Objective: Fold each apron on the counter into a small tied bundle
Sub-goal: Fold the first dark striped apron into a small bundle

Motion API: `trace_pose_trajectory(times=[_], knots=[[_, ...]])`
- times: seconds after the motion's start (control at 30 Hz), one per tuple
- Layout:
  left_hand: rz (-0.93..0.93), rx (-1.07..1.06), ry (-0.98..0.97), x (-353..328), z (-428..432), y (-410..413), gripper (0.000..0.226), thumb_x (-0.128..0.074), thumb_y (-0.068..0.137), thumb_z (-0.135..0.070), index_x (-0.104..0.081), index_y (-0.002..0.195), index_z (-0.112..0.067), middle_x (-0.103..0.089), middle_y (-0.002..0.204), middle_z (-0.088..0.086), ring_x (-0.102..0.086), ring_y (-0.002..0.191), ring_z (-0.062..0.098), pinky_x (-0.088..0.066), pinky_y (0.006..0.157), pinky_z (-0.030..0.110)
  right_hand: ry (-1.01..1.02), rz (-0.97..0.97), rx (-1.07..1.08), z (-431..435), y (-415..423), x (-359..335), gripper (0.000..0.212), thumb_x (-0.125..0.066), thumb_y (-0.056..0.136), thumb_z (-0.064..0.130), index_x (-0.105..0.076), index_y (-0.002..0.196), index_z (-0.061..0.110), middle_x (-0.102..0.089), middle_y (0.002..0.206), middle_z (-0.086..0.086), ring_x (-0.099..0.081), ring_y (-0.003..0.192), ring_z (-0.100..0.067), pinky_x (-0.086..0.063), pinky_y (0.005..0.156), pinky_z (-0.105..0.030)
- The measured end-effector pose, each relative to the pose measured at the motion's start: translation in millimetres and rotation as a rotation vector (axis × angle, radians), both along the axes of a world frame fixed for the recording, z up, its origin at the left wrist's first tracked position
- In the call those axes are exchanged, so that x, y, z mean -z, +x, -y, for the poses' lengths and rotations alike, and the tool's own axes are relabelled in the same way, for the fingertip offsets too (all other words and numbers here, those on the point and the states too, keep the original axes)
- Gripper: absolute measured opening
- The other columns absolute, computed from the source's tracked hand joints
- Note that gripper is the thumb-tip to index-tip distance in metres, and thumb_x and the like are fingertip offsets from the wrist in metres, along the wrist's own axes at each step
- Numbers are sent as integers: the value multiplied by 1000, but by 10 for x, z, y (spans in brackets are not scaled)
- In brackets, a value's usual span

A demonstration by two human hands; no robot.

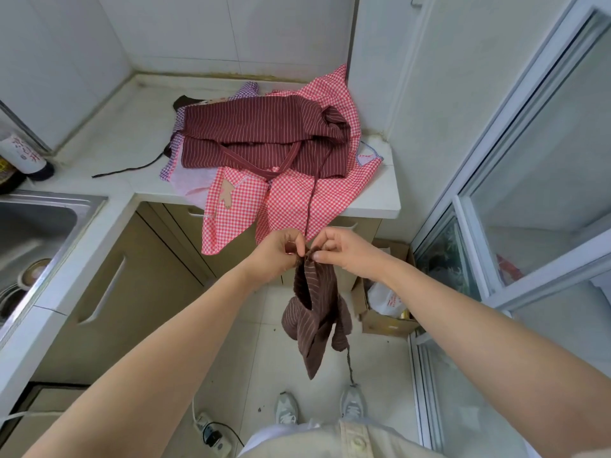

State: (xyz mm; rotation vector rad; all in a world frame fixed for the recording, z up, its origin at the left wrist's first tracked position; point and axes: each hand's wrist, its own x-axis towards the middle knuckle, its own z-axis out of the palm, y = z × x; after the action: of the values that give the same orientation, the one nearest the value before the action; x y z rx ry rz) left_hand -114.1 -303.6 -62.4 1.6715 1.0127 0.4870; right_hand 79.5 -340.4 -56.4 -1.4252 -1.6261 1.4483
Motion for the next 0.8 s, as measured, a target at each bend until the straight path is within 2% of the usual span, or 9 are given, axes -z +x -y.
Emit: trace_pose_trajectory(times=[0.13,0.23,0.4,0.5,0.57,0.6,0.7,0.73,0.8], knots=[[76,-43,-72,-4,16,8,30,-62,84,12,-54,78,-16,-60,73,1,-57,69,13,-46,68,31,25,10,43,30,-35,1,7,-63,93,11,-59,99,14,-68,87,-5,-62,82,-9,-48,80,-26],[155,-51,-134,-53,37,15,29,-63,84,12,-50,92,-13,-61,88,7,-61,75,14,-50,67,25,47,12,72,34,-56,3,10,-63,94,13,-58,99,20,-64,89,-3,-61,83,-12,-48,83,-30],[155,-115,-137,-66,42,-35,47,-60,81,17,-41,107,-16,-50,107,6,-59,77,12,-50,61,20,-6,66,-23,-8,-122,-75,38,-57,98,17,-51,136,19,-55,120,5,-57,105,-8,-45,95,-22],[135,-177,-186,-18,27,-125,51,-59,82,16,-38,110,-20,-48,109,8,-54,80,15,-49,67,25,-71,97,-62,-31,-167,-86,16,-56,98,17,-59,114,18,-61,102,12,-58,91,4,-45,79,-11],[146,-277,-210,-23,28,-184,40,-66,85,3,-44,114,-14,-51,107,10,-55,82,17,-51,76,32,-13,158,23,-61,-212,-42,1,-58,97,18,-58,97,18,-59,85,9,-54,73,3,-41,68,-18],[153,-325,-228,-41,28,-213,35,-70,87,-11,-48,115,-9,-54,106,11,-57,83,19,-52,80,34,25,192,80,-84,-234,-9,7,-57,97,20,-57,91,17,-60,83,4,-55,73,-5,-41,67,-25],[26,-280,-220,-59,-2,-372,65,-65,77,-62,-56,119,-13,-64,109,2,-61,95,14,-49,85,30,87,237,274,-133,-337,48,16,-52,99,24,-53,85,17,-65,93,-13,-61,85,-27,-47,74,-40],[-37,-228,-192,-43,6,-399,68,-69,74,-65,-57,120,-17,-65,112,-4,-62,100,11,-49,84,26,92,242,320,-133,-343,55,18,-51,100,24,-52,84,18,-64,91,-13,-60,84,-27,-47,73,-40],[-146,-167,-143,61,11,-519,55,-79,75,-49,-62,118,-19,-68,110,-5,-64,99,12,-53,86,31,75,257,336,-136,-425,94,18,-49,101,25,-50,84,18,-62,88,-9,-59,81,-24,-46,69,-38]])
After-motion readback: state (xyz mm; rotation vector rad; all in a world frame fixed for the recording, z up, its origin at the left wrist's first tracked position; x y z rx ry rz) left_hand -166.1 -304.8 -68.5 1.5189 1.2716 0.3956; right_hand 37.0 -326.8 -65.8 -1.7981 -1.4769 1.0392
